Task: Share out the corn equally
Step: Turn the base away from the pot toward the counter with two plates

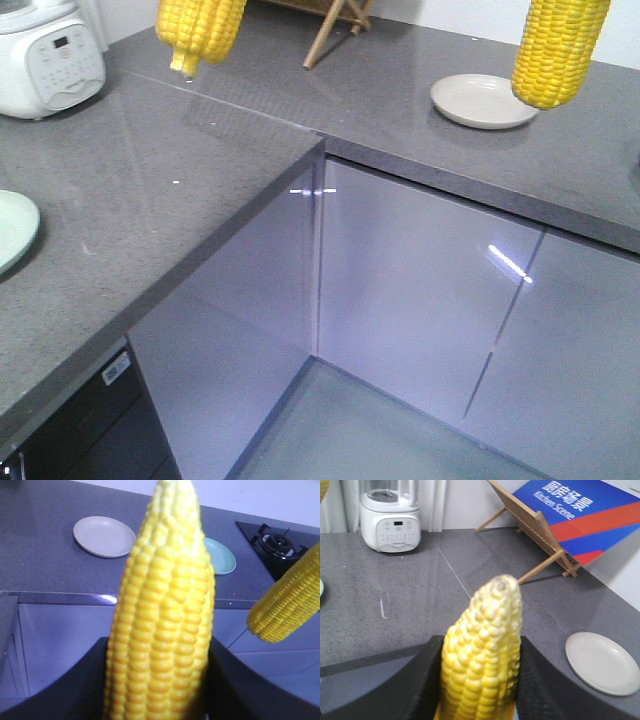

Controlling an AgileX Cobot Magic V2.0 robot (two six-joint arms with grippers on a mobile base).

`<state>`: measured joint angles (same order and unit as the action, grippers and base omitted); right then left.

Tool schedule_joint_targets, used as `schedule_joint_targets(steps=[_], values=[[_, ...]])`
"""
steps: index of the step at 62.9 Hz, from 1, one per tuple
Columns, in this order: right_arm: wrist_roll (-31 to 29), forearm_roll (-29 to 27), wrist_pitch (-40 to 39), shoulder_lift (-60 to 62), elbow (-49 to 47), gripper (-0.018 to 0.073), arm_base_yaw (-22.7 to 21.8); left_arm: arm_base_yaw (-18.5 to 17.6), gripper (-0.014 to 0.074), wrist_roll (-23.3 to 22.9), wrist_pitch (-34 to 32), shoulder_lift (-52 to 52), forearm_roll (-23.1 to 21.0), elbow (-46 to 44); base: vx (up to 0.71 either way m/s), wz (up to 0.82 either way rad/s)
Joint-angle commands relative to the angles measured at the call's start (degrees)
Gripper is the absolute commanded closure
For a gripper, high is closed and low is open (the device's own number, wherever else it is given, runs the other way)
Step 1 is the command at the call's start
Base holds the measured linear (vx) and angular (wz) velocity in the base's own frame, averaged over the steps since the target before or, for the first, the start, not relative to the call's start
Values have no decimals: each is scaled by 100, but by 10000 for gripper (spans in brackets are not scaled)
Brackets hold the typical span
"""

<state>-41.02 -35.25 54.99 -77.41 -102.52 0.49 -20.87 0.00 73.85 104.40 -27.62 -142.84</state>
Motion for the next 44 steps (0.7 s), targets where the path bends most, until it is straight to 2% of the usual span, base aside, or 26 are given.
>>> schedule_joint_targets(steps=[1, 44], values=[[-16, -154, -364, 106, -150, 566, -28, -17, 603, 0, -207, -265, -204, -131, -6, -31], [-16, -154, -369, 106, -150, 566, -28, -17, 603, 0, -207, -265, -204, -131, -5, -30]])
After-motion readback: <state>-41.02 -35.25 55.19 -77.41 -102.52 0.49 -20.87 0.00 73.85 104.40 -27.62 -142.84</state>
